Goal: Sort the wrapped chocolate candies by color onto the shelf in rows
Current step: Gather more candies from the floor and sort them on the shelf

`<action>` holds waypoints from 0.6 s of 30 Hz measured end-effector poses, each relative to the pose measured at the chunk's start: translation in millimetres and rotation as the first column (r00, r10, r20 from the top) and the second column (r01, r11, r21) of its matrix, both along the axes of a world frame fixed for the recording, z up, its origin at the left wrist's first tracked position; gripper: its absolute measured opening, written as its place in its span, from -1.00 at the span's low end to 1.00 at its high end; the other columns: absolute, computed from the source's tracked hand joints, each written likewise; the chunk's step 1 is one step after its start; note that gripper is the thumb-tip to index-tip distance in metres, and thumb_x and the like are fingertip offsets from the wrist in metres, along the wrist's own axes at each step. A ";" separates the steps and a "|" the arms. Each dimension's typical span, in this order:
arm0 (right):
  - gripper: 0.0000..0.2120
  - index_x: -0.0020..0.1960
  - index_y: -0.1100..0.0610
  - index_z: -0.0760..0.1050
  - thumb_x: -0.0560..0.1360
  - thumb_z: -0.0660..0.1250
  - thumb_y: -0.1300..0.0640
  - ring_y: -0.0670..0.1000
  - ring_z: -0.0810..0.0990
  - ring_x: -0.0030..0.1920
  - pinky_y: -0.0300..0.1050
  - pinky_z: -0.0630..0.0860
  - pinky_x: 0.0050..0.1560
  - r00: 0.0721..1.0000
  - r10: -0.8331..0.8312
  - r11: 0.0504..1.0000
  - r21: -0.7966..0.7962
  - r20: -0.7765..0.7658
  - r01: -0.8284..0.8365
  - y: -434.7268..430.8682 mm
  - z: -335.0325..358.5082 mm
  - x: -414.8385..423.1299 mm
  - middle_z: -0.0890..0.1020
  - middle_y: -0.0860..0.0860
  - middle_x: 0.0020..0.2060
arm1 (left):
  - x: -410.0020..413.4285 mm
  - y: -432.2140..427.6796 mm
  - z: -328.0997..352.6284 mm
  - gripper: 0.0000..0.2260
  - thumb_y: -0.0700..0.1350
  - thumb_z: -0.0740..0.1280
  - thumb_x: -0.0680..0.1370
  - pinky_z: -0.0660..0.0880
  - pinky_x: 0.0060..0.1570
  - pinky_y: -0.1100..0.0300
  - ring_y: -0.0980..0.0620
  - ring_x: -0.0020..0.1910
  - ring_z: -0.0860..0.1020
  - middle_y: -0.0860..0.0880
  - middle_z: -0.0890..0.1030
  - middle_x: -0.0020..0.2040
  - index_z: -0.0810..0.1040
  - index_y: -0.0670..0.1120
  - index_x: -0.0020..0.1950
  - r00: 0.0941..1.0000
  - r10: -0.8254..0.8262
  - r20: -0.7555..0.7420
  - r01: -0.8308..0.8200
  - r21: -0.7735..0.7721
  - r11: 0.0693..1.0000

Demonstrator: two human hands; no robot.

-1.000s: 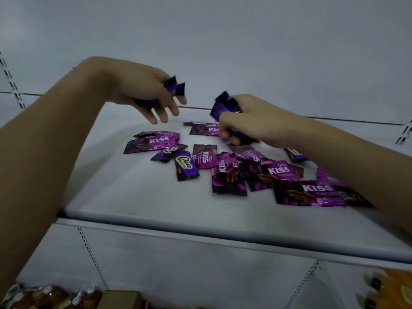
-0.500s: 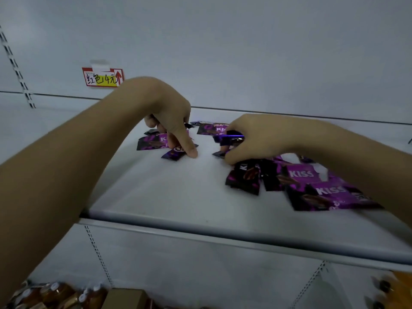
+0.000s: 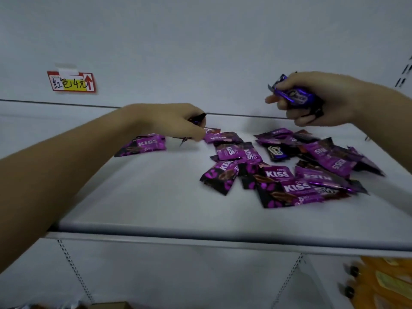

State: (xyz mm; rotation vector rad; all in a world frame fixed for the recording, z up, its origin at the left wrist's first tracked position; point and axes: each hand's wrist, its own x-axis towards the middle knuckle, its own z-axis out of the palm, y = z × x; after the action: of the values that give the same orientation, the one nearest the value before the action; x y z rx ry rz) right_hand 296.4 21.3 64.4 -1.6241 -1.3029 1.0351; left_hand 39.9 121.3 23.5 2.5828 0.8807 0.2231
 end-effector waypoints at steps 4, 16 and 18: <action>-0.74 -0.09 0.19 0.45 0.34 0.45 0.10 -0.10 0.22 -0.51 -0.23 0.12 -0.53 0.980 0.000 0.999 -0.051 0.201 0.011 -8.9 -15.0 17.5 0.42 -0.04 -0.46 | 25.1 -10.2 -5.6 -0.69 0.09 0.28 0.56 0.27 -0.36 0.25 0.09 -0.41 0.31 0.02 0.35 -0.35 0.33 -0.09 -0.22 0.986 -0.096 0.136 0.072 0.170 0.983; -0.81 -0.33 0.19 0.38 0.42 0.30 0.17 0.04 0.37 -0.44 -0.22 0.15 -0.50 0.839 -0.157 0.980 -0.024 0.522 0.199 -23.4 -30.1 52.3 0.45 0.10 -0.46 | 121.2 -41.3 -14.1 -0.63 -0.24 0.32 0.51 0.31 0.11 0.25 -0.02 0.20 0.44 -0.07 0.43 0.25 0.48 -0.03 0.31 0.891 -0.337 -0.304 0.444 0.426 0.788; -0.80 -0.31 0.19 0.44 0.44 0.33 0.13 0.01 0.33 -0.51 -0.24 0.19 -0.51 0.718 -0.173 0.964 -0.034 0.674 0.264 -24.2 -30.7 57.1 0.47 0.09 -0.47 | 116.2 -33.8 -14.4 -0.70 -0.13 0.36 0.52 0.37 0.07 0.14 -0.03 0.11 0.47 -0.04 0.49 0.15 0.49 -0.10 0.24 0.916 -0.296 -0.272 0.394 0.461 0.795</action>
State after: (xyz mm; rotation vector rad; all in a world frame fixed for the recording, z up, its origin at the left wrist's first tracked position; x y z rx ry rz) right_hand 353.5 -2.9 33.7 -2.3159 -1.4465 0.3796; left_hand 156.1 87.5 9.1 3.2507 0.4136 0.1147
